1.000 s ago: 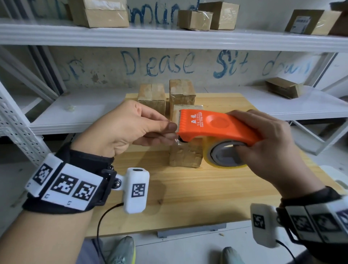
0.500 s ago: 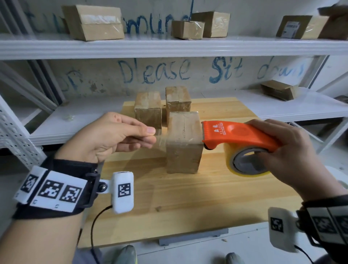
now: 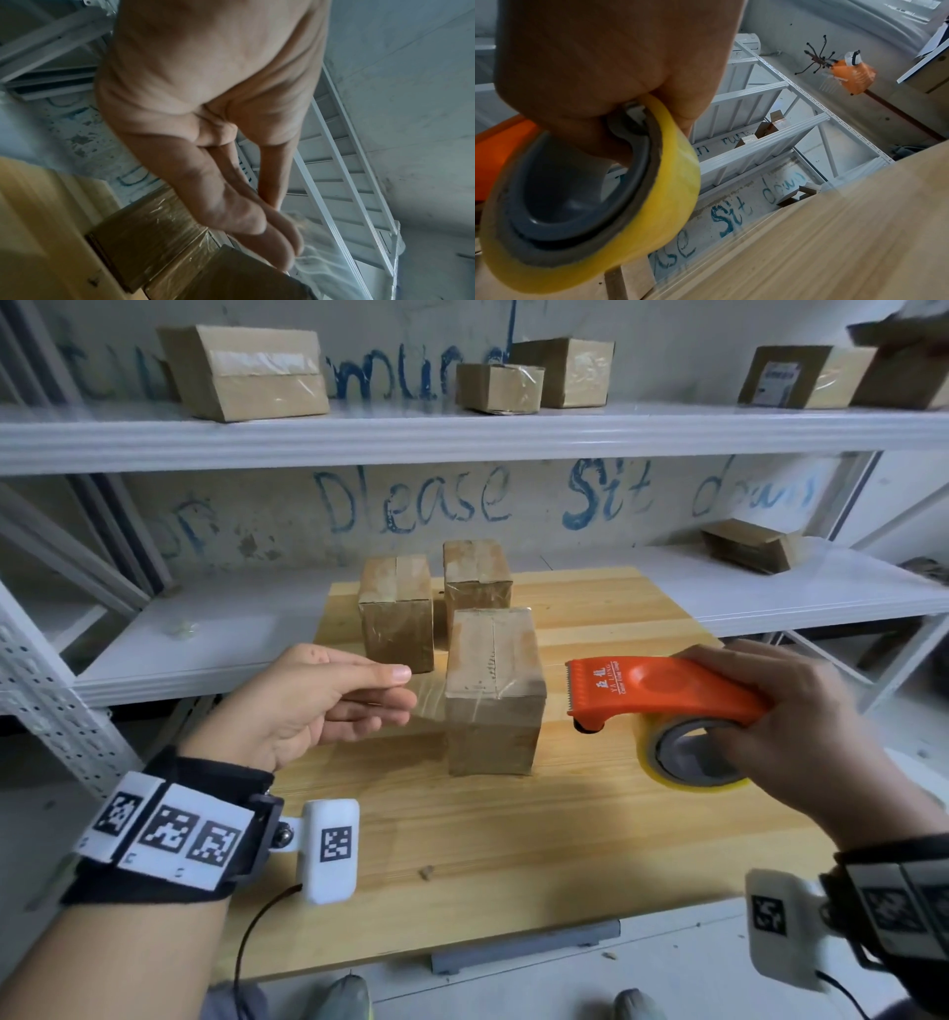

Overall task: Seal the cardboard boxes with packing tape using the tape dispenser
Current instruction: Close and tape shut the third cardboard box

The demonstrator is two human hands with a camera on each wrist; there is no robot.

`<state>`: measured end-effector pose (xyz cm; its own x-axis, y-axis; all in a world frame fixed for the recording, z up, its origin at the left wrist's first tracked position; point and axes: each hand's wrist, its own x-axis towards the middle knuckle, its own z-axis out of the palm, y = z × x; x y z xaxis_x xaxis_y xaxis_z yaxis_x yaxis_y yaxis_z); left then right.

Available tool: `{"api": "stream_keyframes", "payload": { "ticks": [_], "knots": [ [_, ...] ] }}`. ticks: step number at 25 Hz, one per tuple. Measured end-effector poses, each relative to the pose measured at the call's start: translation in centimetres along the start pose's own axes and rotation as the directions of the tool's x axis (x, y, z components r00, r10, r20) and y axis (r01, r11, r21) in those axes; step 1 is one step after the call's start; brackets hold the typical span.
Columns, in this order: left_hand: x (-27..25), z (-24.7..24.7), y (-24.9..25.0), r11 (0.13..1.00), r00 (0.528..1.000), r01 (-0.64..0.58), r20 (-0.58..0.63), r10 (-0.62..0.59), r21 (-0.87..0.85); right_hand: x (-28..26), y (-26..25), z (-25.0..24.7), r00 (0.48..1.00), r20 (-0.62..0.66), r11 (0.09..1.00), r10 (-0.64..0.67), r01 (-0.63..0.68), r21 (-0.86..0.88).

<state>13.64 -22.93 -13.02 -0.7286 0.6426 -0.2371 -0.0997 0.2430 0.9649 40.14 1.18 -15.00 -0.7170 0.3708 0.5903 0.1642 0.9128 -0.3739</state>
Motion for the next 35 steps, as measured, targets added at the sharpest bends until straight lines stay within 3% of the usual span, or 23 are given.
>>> {"api": "stream_keyframes", "payload": {
  "ticks": [5, 17, 26, 28, 31, 35],
  "knots": [
    [0.2, 1.3, -1.1, 0.983, 1.0, 0.018, -0.008, -0.017, 0.184, 0.0, -0.2, 0.6, 0.998, 0.056, 1.0, -0.001, -0.001, 0.026],
    [0.6, 4.1, -1.8, 0.905, 0.999, -0.036, -0.016, 0.047, 0.423, 0.2, -0.9, 1.3, 0.993, 0.096, 0.998, -0.069, 0.068, 0.014],
    [0.9, 4.1, -1.4, 0.866, 0.999, -0.028, -0.006, 0.036, 0.499, 0.0, -1.1, 1.6, 0.992, 0.119, 0.998, -0.031, 0.025, 0.056],
    [0.7, 4.1, -1.3, 0.836, 0.999, -0.025, -0.01, 0.036, 0.548, -0.1, -1.4, 1.6, 0.992, 0.118, 0.998, -0.034, 0.028, 0.05],
    [0.5, 3.8, -1.4, 0.718, 0.999, -0.038, 0.006, 0.047, 0.695, 0.0, -1.8, 1.6, 0.992, 0.117, 0.998, -0.038, 0.031, 0.059],
    [0.0, 1.6, 0.0, 0.646, 0.983, -0.125, 0.005, 0.184, 0.753, -0.1, -1.9, 1.7, 0.99, 0.139, 0.998, -0.024, 0.015, 0.067]
  ]
}}
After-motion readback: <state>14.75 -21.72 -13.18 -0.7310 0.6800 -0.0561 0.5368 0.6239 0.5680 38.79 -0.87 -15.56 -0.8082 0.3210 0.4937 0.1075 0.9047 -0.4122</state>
